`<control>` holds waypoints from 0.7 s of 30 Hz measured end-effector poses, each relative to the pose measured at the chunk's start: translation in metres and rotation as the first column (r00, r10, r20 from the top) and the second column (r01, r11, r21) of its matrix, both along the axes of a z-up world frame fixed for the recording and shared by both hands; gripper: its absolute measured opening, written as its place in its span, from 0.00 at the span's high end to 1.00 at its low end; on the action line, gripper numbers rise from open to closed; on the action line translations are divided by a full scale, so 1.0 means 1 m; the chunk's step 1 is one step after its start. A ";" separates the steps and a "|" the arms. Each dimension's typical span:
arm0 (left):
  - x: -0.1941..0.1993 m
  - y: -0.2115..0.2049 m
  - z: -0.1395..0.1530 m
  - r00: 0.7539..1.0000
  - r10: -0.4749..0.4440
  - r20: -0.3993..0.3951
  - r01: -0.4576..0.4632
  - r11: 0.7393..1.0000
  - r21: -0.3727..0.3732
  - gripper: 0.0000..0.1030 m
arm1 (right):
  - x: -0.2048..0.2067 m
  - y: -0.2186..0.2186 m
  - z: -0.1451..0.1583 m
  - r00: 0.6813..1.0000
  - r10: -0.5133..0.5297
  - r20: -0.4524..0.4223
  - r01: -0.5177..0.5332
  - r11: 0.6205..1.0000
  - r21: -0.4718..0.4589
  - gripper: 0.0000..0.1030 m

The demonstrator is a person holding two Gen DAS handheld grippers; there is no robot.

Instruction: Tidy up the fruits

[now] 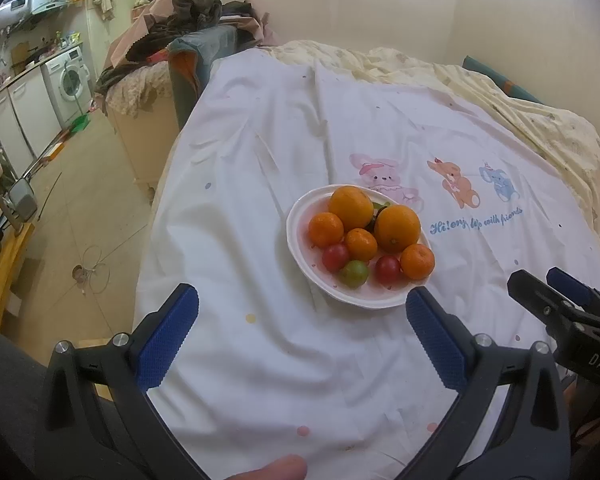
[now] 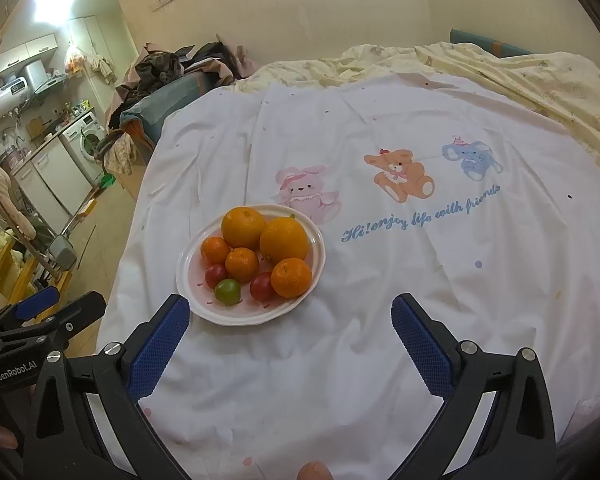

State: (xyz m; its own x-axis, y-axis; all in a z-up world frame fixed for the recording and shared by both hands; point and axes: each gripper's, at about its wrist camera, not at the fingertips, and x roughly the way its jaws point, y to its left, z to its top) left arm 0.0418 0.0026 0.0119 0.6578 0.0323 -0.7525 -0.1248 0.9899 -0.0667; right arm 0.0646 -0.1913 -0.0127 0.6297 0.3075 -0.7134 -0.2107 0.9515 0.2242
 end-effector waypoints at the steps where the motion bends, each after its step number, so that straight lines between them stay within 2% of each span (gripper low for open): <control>1: 0.000 0.000 0.000 1.000 0.000 -0.001 0.000 1.000 0.000 0.01 | 0.000 0.000 0.000 1.000 0.000 0.000 0.000 1.000 0.000 0.00; 21: 0.000 -0.001 -0.001 1.000 0.002 -0.008 -0.002 1.000 -0.001 0.01 | 0.001 0.001 -0.004 1.000 -0.002 -0.004 0.002 1.000 -0.007 0.00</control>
